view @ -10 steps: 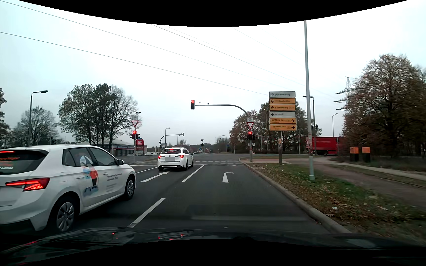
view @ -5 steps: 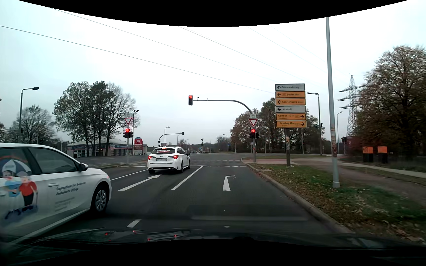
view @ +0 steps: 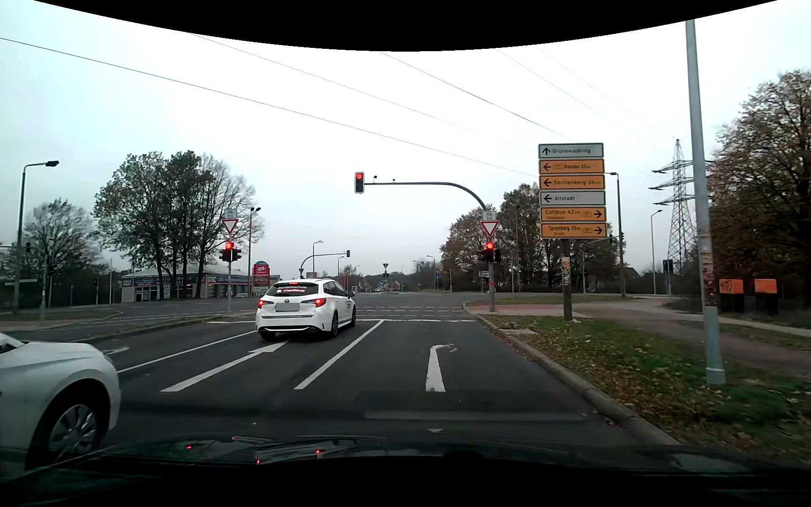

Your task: Follow the waypoints while adhering to traffic rules and regulations

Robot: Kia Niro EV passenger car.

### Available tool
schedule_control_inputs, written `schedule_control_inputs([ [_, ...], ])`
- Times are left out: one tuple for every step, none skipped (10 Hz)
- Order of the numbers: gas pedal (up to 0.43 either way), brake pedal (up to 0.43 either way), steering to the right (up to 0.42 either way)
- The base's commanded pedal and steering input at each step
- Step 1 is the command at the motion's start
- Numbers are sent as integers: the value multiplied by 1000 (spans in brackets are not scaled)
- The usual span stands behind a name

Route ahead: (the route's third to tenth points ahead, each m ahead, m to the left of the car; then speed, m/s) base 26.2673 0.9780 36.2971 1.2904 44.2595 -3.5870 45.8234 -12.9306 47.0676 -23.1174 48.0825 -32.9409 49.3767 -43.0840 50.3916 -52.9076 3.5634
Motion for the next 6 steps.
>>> schedule_control_inputs([
  [20,0,-11],
  [20,0,-11],
  [20,0,-11],
  [20,0,-11],
  [20,0,-11],
  [0,0,-11],
])
